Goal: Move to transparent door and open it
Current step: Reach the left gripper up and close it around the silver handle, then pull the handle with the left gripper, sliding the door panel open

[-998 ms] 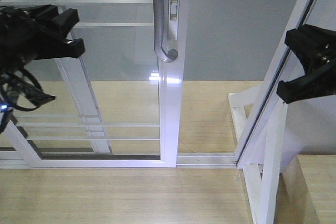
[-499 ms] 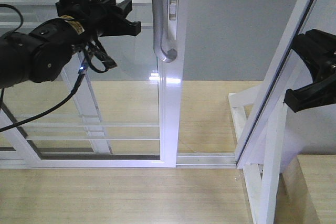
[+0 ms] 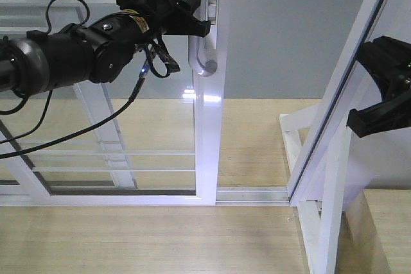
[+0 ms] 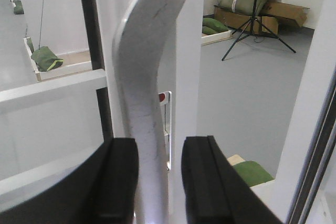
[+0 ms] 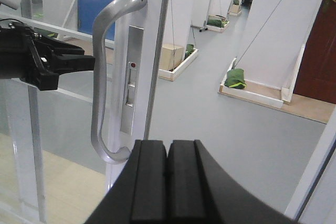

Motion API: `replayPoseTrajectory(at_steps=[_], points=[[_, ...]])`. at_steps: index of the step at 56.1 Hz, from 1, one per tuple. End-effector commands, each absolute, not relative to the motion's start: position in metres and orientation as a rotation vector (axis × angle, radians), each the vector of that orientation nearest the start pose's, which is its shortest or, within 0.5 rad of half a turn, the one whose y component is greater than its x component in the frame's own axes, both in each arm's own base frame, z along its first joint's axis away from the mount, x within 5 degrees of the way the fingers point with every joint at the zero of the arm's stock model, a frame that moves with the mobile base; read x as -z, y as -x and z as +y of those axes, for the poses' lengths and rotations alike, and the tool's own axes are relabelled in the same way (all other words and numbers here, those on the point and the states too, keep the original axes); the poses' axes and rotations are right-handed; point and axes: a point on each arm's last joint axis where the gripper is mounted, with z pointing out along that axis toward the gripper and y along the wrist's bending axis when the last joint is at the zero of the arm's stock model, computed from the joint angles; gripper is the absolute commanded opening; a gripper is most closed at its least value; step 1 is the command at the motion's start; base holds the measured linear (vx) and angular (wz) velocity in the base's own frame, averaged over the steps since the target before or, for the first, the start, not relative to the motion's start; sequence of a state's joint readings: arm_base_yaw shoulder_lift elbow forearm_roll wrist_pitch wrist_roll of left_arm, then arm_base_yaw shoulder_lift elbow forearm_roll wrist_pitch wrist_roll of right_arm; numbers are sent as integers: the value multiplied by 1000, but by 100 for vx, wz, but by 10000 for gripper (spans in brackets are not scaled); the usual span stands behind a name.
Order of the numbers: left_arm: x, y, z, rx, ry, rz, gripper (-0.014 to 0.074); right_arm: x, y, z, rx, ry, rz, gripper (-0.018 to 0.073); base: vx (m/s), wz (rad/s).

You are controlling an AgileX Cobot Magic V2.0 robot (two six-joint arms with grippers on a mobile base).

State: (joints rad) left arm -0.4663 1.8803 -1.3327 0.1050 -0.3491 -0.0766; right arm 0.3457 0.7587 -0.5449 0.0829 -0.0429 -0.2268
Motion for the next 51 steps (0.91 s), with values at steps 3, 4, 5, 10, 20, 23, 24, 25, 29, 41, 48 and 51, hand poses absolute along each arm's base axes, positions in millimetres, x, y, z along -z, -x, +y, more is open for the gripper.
replayPoseTrajectory(at_steps=[3,4,5,10,20,23,24,25,29,41,48,51], points=[[-321,-399,-207,401,-391,1468,363,-346,-153,54,-142,378,1495,-6,0,0],[-322,-401,-208,402,-391,1465,363,-346,-153,54,-142,378,1495,-6,0,0],[-323,-401,-208,401,-390,1466,363,-346,-153,54,-142,378,1495,-6,0,0],[-323,-409,-211,398,-390,1472,363,-346,-153,54,-142,379,1495,-6,0,0],[-321,-421,-215,380,-397,1515,363,-345,-153,54,-143,379,1500,-6,0,1],[-321,-422,-216,381,-395,1517,363,-345,-153,54,-143,380,1501,-6,0,0],[-321,-423,-216,384,-390,1514,363,-345,-153,54,-143,380,1501,-6,0,0],[-322,-423,-216,385,-389,1509,363,-345,-153,54,-143,380,1501,-6,0,0],[-324,-425,-217,387,-386,1495,363,-345,-153,54,-143,380,1501,-6,0,-1],[-328,-433,-219,385,-378,1479,363,-345,-153,54,-143,380,1501,-6,0,0],[-328,-436,-216,373,-377,1504,357,-345,-153,54,-143,380,1503,-6,0,0],[-328,-438,-212,365,-372,1514,342,-345,-153,54,-143,381,1504,-6,0,0]])
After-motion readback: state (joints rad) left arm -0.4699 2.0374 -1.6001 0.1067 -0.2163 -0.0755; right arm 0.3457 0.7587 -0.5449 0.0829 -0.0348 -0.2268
